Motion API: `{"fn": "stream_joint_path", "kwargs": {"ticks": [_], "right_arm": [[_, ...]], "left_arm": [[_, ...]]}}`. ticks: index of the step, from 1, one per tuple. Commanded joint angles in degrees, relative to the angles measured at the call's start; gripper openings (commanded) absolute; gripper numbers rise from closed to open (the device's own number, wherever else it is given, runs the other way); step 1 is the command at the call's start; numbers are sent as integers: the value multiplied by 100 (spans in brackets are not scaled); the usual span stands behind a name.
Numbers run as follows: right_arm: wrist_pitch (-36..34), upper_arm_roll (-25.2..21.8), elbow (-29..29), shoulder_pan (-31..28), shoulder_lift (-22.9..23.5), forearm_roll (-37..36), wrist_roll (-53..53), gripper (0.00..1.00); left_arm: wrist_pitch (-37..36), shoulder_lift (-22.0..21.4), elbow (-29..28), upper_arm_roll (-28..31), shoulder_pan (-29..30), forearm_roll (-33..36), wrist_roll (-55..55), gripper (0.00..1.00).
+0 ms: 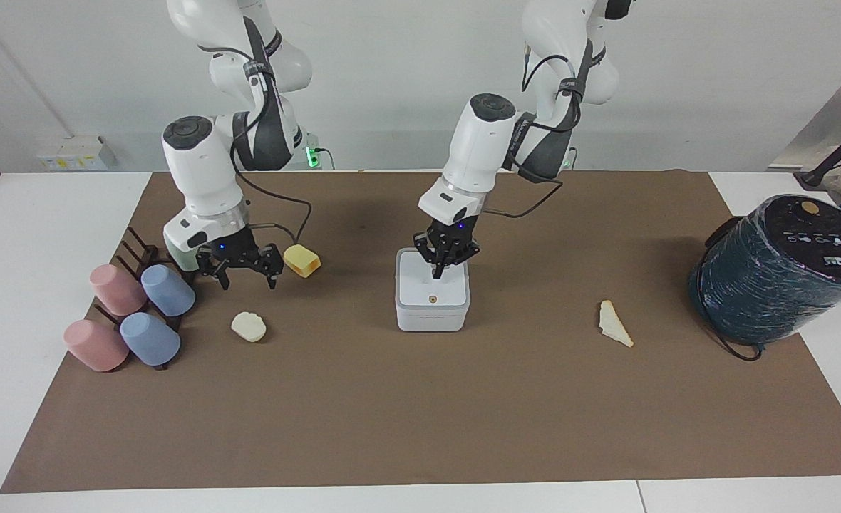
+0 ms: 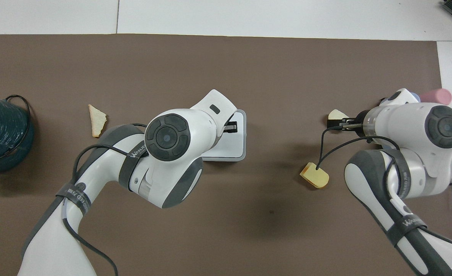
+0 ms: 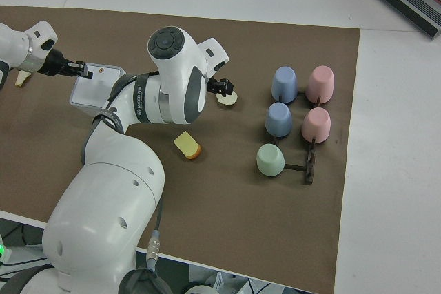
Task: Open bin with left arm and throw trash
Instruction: 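Open the bin lid with the left gripper while the right gripper grasps the yellow piece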
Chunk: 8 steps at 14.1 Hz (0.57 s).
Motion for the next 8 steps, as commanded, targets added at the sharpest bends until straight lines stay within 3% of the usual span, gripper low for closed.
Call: {"fn": "stream_joint_path", "kwargs": {"ticks": [1,3,8], "right_arm": [[845,4,8,-203,402,26,-941,100],[1452,13,-36,-335,692,26,-1523,100],[1656,21,-203,-266,877,26,-1569,100]], "left_arm": [[152,92,27,91,-78,-78,-27,0],[327,250,27,91,-87,-78,-27,0],[477,541,18,100,-245,-78,-27,0]]}}
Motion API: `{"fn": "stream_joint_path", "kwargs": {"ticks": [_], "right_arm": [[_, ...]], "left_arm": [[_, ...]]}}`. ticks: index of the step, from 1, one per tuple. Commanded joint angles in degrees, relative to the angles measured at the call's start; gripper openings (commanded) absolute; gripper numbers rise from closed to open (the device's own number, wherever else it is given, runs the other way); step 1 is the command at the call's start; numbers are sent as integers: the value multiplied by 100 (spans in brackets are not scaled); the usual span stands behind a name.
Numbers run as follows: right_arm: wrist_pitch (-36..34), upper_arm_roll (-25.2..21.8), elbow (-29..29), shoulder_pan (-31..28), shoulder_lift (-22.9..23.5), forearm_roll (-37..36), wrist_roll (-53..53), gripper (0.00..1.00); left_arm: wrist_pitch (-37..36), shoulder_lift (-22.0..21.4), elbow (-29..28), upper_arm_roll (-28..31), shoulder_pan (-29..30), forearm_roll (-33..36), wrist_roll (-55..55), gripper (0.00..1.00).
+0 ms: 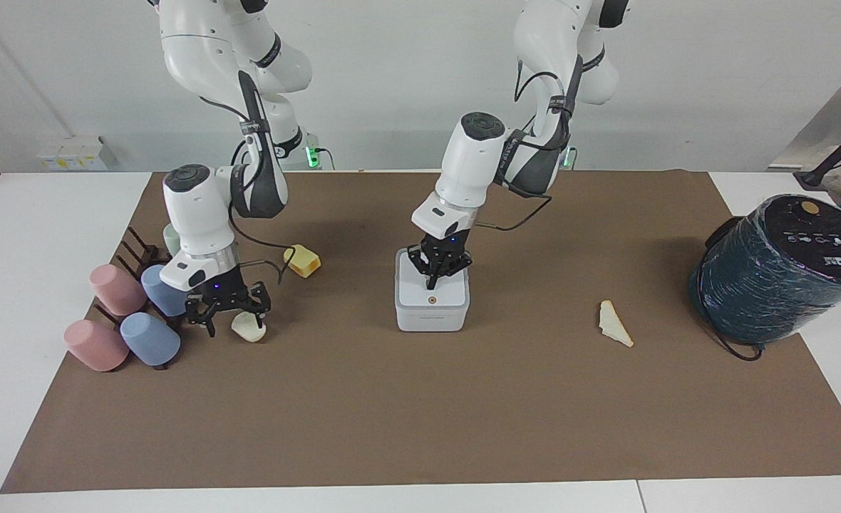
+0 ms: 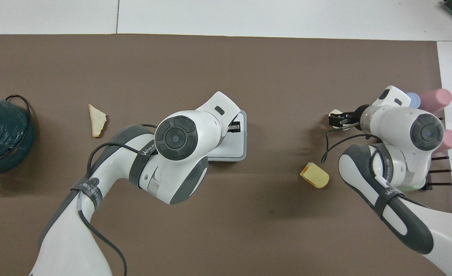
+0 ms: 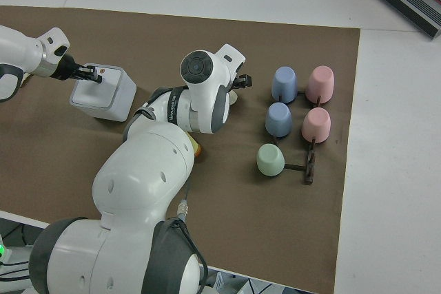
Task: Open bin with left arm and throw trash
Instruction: 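Open the bin lid with the left gripper while the right gripper grasps the yellow piece, then carry the yellow piece toward the bin while the left gripper reaches the bread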
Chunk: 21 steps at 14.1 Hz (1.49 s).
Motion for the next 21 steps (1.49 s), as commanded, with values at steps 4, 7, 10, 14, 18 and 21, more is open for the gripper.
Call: {"fn": "stream_joint_path", "kwargs": {"ticks": [4,7,10,14,18,21], "right_arm": [[613,40,-242,123,113,8,-451,10],[614,40,-198,140,105,17,-348,0],[509,57,214,403,87,52,755,0],[-376,75,994,860,69,61,3802,0],[-976,84,2304,1317,394,297,6495,0],[-1381,84,2579,1739,447,561,7421,0]], "left_arm": [[-1010,283,831,143,-63,-61,-1,0],[-2653,239,1780,144,516,-26,43,0],[-3177,213,2091,152,1017,27,78,0],[-3125,152,1863,152,1720,10,938,21],[-2459,-94,1127,187,2160,18,1677,100],[-1659,-340,292,188,2336,290,1836,100]]}}
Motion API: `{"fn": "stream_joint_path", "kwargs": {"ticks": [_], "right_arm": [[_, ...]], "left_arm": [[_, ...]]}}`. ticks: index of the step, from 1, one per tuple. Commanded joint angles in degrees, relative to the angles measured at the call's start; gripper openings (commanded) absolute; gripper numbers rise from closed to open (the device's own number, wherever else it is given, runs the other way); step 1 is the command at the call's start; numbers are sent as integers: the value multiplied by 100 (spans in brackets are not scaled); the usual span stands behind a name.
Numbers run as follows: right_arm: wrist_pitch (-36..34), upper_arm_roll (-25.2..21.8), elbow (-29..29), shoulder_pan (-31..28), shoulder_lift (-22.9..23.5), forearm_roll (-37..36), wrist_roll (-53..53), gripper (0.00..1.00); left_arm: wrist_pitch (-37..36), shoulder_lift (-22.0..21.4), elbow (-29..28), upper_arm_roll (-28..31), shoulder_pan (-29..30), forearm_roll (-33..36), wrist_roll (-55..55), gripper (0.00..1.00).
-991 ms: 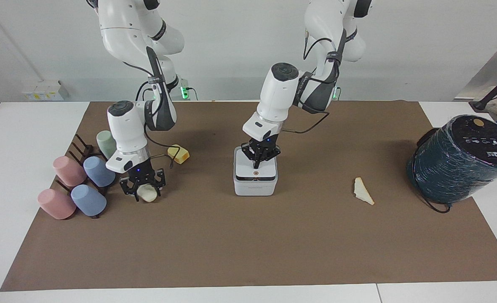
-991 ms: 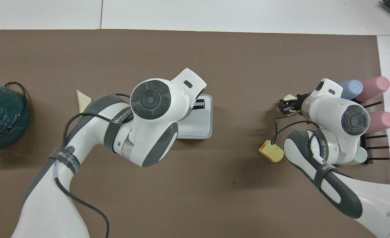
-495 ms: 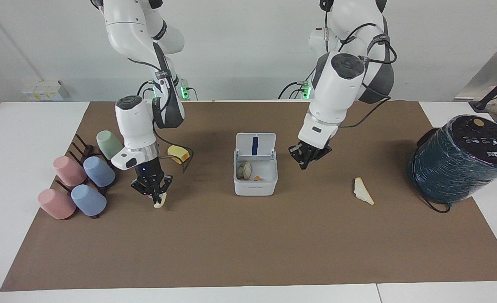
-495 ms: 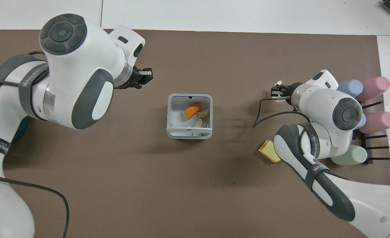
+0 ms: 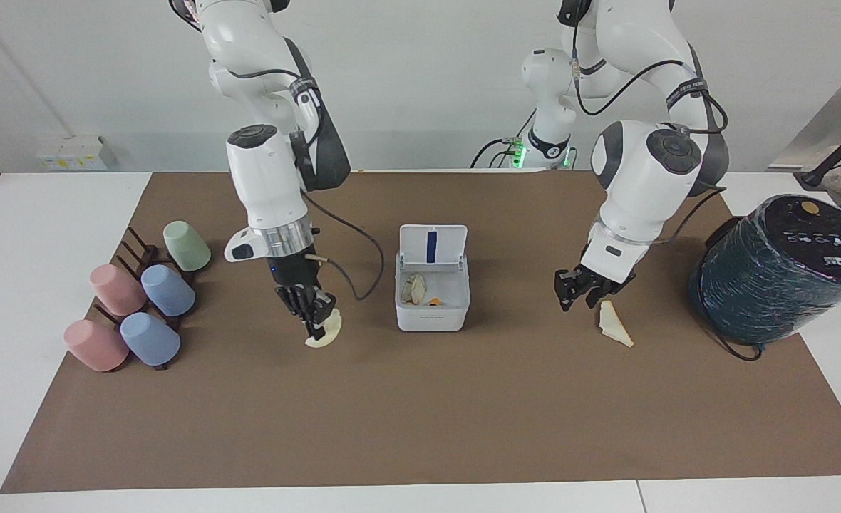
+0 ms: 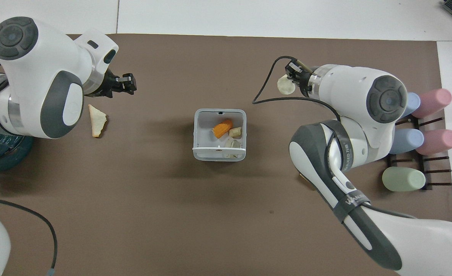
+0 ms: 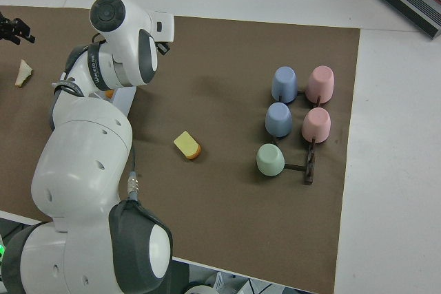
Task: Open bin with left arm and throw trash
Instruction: 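Carry the yellow piece toward the bin while the left gripper reaches the bread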
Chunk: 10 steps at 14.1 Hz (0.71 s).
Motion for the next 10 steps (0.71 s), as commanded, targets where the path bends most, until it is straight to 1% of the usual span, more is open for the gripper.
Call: {"fn": "stream_joint_path", "kwargs": {"ticks": [1,3,5,6,9,10], "right_arm": [[-286,15,334,299,224,297,776,0],[-628,15,352,511,189,359,1286,0],[-971,94,343,652,198,359,1683,0],[-1025,103,343,774,198,368,1885,0],[-1060,103,343,1038,206,368,2439,0],[-1086,103,308,1143,206,368,2536,0]], "left_arm": [[720,-386,-962,-30,171,298,136,100],[1054,-289,-1156,-30,312,649,162,100],[1327,-123,-1332,-30,470,756,477,100],[1450,-26,-1403,-30,558,765,592,100],[2370,150,-1937,-30,681,756,689,100],[2522,159,-2053,-30,760,765,785,100]]}}
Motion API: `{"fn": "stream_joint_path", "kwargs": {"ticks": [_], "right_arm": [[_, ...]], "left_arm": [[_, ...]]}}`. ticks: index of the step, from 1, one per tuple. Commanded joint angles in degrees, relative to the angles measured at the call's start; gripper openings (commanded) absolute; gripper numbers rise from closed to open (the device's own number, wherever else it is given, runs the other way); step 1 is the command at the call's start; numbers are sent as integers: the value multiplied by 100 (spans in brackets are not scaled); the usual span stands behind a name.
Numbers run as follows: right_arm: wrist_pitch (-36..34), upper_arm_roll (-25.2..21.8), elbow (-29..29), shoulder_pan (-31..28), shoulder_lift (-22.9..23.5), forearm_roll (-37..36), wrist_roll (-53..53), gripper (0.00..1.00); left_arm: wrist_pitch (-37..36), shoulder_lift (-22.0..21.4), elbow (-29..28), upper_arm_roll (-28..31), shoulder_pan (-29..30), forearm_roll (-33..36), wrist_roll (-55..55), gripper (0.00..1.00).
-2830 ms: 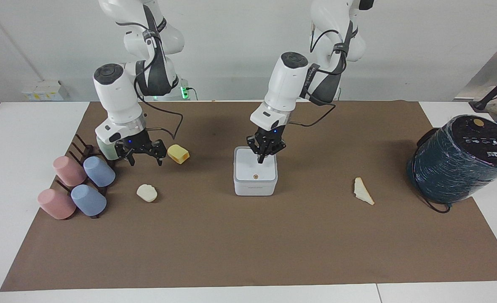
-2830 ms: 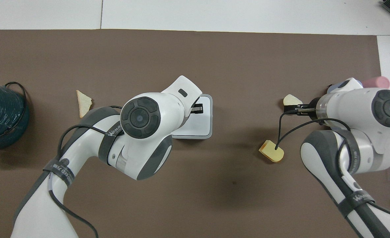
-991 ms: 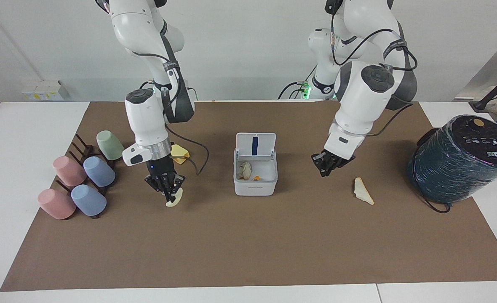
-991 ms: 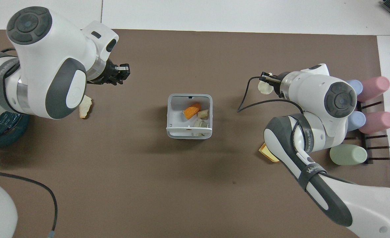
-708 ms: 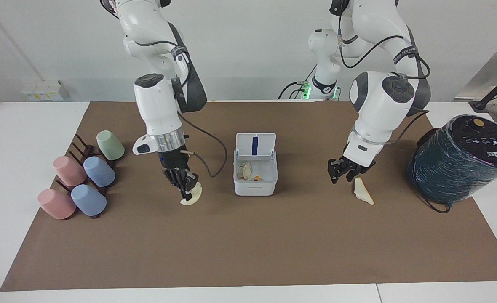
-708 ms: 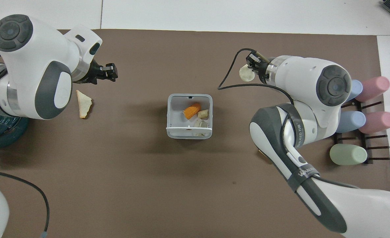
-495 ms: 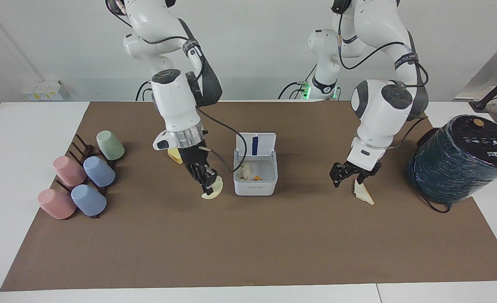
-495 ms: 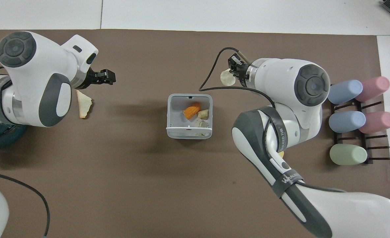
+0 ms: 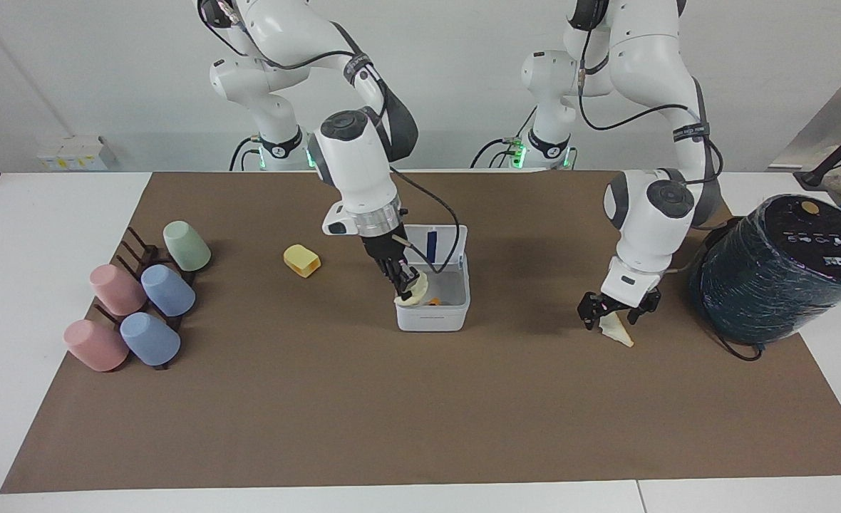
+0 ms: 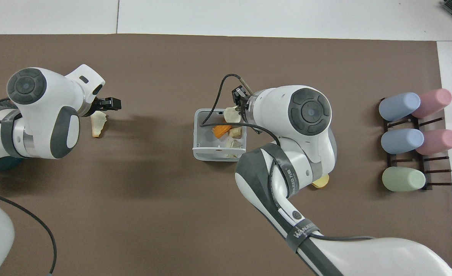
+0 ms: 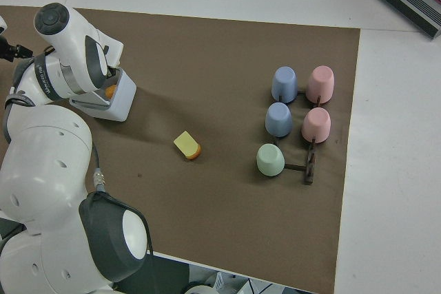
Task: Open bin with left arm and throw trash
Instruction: 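Drop the yellow piece into the bin while the left gripper grasps the bread, then carry the bread over the bin while the right gripper reaches the yellow block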
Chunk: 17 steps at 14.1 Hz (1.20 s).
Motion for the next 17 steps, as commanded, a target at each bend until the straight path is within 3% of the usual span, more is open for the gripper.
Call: {"fn": "stream_joint_path", "kwargs": {"ticks": [1,2,4,6,7,9,11,12,17], "right_arm": [[-138,3,50,214,97,118,277,0],[-207,3,-20,302,88,118,278,0],[-575,3,-21,338,45,109,295,12],[-726,3,-56,356,9,101,278,44],[-744,3,-47,356,9,101,287,53],[-744,3,-39,399,9,66,287,71],[-718,3,5,382,9,13,234,74],[-640,-5,14,356,9,-48,173,74],[-665,-84,120,39,-131,-101,-757,77]], "left_arm": [[486,-12,-455,-40,177,142,254,100],[547,-12,-525,-40,256,134,360,100],[618,-12,-684,-40,335,142,440,100],[758,-29,-842,-48,327,134,431,100],[742,-29,-851,-48,327,134,414,98],[671,-29,-825,-57,301,134,396,58],[470,-29,-720,-57,248,134,396,13],[365,-20,-650,-57,230,134,396,0],[-478,41,70,-57,-51,134,370,0]]}}
